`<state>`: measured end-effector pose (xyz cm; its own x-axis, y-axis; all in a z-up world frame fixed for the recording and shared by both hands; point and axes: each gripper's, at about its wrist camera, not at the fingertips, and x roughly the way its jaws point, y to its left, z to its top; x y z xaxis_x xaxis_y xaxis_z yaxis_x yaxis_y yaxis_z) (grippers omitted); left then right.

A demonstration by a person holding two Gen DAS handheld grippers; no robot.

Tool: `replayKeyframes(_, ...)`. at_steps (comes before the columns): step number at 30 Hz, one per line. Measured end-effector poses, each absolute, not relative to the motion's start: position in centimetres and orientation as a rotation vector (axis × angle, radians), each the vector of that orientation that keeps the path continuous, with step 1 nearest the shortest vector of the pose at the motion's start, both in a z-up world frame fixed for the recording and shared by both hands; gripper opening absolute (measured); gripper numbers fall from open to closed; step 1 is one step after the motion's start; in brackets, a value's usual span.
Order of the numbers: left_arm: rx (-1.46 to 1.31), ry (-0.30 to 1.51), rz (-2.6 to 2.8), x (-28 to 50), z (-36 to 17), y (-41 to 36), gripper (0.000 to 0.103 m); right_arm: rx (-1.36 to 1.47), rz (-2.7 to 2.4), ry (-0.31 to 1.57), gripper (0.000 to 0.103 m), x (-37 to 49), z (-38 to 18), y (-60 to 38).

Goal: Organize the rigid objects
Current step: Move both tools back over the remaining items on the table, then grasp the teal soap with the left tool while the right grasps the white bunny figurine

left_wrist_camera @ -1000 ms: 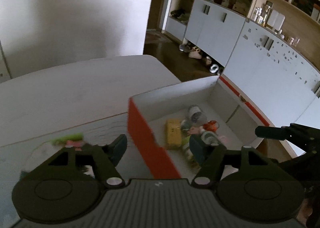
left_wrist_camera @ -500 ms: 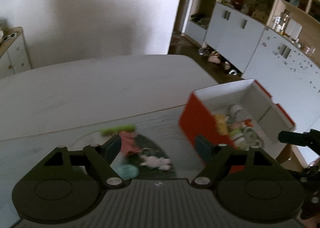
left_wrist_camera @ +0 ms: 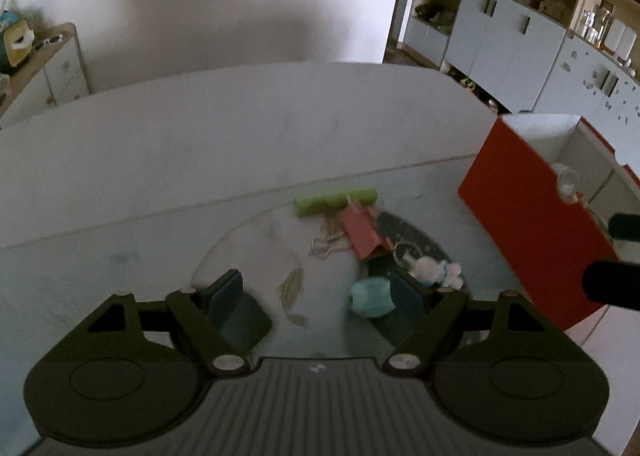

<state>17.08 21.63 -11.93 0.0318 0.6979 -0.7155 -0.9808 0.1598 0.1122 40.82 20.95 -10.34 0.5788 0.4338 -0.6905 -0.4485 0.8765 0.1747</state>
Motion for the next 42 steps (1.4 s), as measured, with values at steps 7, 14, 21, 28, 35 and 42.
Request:
replayKeyframes(7, -0.446, 0.758, 1.333, 16.8, -14.3, 21.4, 0.081, -0.038, 0.522, 0.871, 0.097, 42.4, -12.2, 23.3)
replayKeyframes(14, -0.457, 0.757, 1.312, 17.9, -16.2, 21.6, 0.081, -0.038, 0.472, 0.947, 0.088, 44.2, -13.9, 24.5)
replayKeyframes(21, -0.416, 0.738, 1.318, 19.4, -16.9, 22.0, 0.081, -0.057, 0.458, 1.012, 0.078, 45.9, -15.8, 25.5)
replayKeyframes(28, -0.410, 0.753, 1.307, 20.0, -17.6, 22.6, 0.081, -0.056, 0.434, 1.062, 0.074, 47.6, -17.5, 25.8)
replayKeyframes(35, -0.403, 0.765, 1.320, 20.1, -18.1, 23.1, 0.075, -0.049, 0.426, 1.088, 0.068, 48.2, -18.1, 26.5)
replayKeyframes(42, -0.367, 0.774, 1.307, 20.4, -18.1, 22.9, 0.059, -0.002, 0.394, 1.127, 0.065, 48.7, -18.4, 26.8)
